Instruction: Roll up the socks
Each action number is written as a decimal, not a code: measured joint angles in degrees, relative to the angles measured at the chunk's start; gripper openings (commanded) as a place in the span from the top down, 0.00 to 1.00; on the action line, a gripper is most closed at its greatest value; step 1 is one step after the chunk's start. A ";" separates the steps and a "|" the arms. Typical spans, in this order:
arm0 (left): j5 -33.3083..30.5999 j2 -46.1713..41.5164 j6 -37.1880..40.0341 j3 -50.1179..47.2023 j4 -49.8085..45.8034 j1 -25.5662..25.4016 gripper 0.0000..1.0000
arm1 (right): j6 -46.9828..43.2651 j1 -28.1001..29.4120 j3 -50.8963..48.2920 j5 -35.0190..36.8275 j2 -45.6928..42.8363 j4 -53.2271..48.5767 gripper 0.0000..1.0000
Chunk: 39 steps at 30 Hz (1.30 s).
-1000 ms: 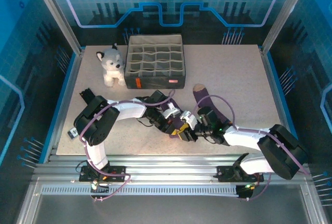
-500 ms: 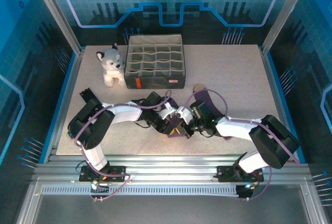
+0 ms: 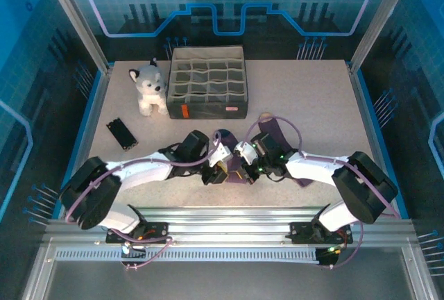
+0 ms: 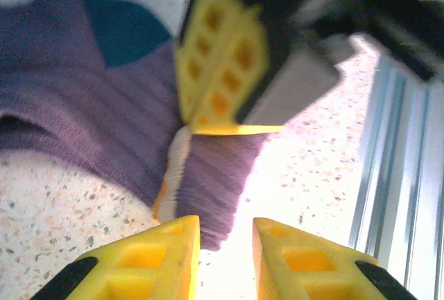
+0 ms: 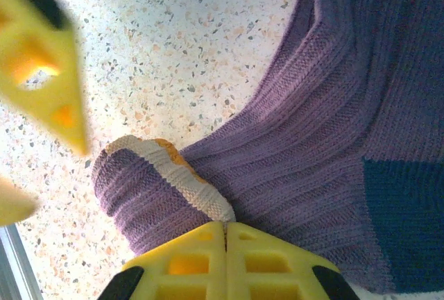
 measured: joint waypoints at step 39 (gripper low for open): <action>-27.91 -2.80 43.45 -12.74 20.09 -13.18 0.56 | 0.83 -0.15 3.06 -0.07 3.06 -2.69 1.00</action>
